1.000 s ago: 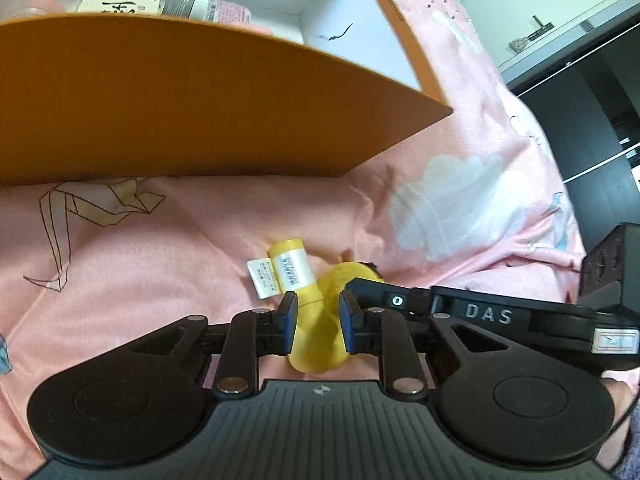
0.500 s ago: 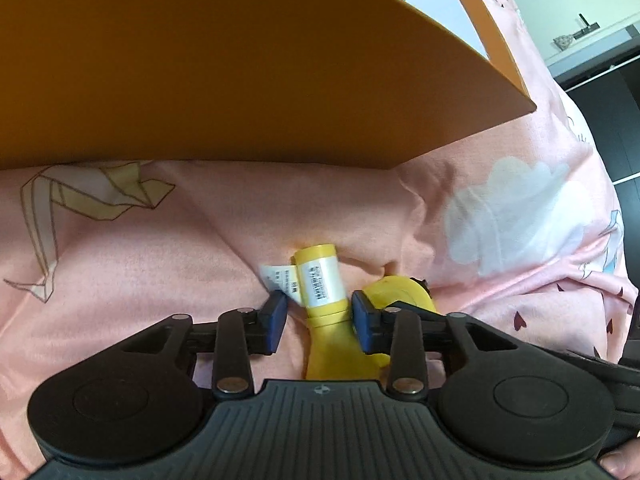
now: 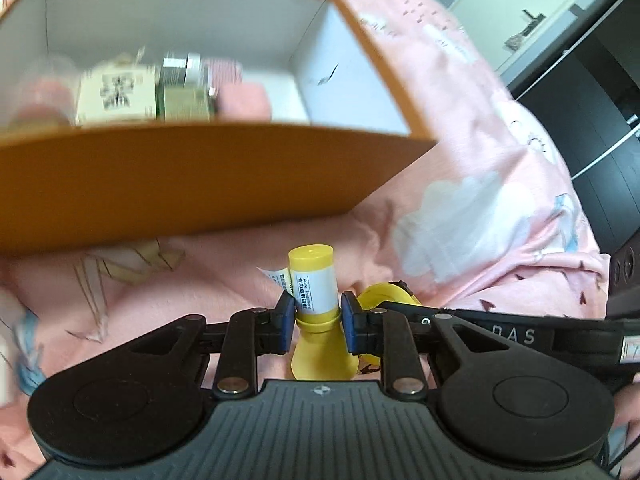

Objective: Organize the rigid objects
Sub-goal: 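Lift both yellow items and carry them over the orange box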

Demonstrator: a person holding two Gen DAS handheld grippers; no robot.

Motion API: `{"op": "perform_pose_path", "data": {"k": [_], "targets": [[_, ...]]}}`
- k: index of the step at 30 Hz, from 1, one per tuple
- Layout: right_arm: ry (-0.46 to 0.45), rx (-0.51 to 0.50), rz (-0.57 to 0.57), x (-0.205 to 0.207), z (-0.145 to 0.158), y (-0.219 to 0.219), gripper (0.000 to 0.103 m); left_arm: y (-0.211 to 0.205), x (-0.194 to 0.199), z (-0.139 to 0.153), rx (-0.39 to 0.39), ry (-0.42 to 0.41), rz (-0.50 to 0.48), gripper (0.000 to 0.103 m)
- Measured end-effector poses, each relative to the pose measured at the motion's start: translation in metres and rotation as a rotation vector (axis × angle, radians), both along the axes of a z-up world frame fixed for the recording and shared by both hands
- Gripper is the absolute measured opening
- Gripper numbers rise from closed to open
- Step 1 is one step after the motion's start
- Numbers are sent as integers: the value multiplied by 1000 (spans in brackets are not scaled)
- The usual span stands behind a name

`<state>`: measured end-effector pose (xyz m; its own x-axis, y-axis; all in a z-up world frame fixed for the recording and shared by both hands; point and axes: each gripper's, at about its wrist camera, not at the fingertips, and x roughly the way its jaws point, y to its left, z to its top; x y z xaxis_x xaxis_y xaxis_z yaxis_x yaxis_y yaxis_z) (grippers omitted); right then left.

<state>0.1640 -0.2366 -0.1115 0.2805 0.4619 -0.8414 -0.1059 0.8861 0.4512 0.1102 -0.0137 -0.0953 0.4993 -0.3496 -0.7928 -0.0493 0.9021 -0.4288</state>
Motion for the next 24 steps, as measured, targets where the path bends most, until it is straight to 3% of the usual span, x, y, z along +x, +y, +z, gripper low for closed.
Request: {"op": "perform_pose_path", "data": {"k": [14,18,21,24], "targets": [[-237,33,149,-6,91,9,19,28,2,79,7,-188,30,27],[-288,50,197,9,117,17,19,46,17,94,-11,-197,60,27],[-338,16,227,26,130,31,19,55,27,105,35,-245,76,27],[-347,-13,251,48,132,46,19,64,45,109,33,-259,81,27]]}}
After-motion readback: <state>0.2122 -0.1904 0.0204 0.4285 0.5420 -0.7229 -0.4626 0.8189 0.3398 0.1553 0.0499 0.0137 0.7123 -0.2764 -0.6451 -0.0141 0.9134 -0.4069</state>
